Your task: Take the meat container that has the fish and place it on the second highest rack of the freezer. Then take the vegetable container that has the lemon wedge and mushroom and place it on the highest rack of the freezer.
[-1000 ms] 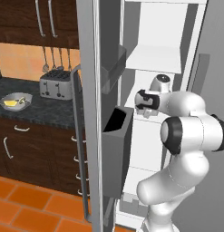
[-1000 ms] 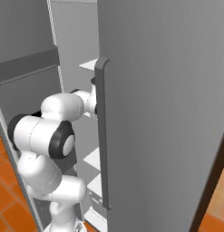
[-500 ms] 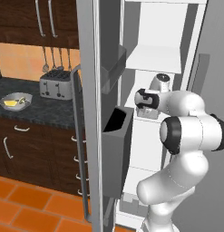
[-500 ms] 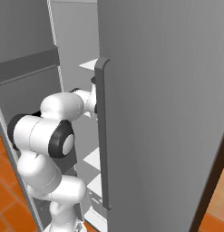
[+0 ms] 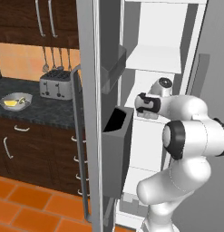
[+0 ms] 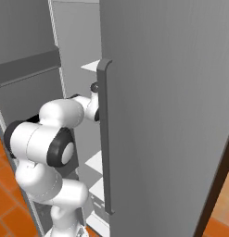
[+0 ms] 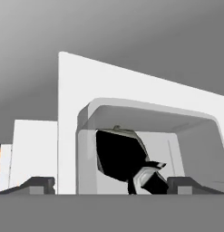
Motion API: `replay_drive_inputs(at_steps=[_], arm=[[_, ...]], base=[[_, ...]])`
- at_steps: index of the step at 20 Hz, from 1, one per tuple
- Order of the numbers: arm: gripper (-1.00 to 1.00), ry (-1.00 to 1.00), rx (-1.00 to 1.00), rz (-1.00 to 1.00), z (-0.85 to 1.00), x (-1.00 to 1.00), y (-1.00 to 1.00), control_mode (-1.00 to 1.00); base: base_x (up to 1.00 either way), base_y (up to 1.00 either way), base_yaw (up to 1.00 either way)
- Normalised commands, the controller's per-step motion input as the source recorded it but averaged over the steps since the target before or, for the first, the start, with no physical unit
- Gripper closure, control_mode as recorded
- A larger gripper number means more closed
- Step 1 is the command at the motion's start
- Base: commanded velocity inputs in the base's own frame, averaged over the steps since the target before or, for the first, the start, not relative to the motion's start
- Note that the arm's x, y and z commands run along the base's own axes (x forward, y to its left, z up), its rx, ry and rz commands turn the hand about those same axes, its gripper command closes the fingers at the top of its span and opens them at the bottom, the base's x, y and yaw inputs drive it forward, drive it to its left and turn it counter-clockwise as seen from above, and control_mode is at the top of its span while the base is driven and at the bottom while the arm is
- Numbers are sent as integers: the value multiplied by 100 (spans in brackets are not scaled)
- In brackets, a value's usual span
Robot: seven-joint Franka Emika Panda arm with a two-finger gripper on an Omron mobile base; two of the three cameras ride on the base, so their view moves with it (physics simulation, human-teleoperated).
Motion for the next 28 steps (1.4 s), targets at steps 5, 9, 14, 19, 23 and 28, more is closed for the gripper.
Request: replay_drive_inputs(at_steps=[5,9,14,19,23,28], arm=[[-100,1,-1,4,30,-5,0,-100],[-100,2,1,0,27,-14,0,-100],[-100,-1,0,0,-1,-10,5,-100],[-100,-4,0,0,-9,-3,3,-100],[-100,0,0,0,-2,-12,0,-100],[-100,-4,0,0,9,-34,0,-100]], base=[[0,0,0],[0,0,0],[0,0,0],[0,0,0],[0,0,0],[0,0,0]])
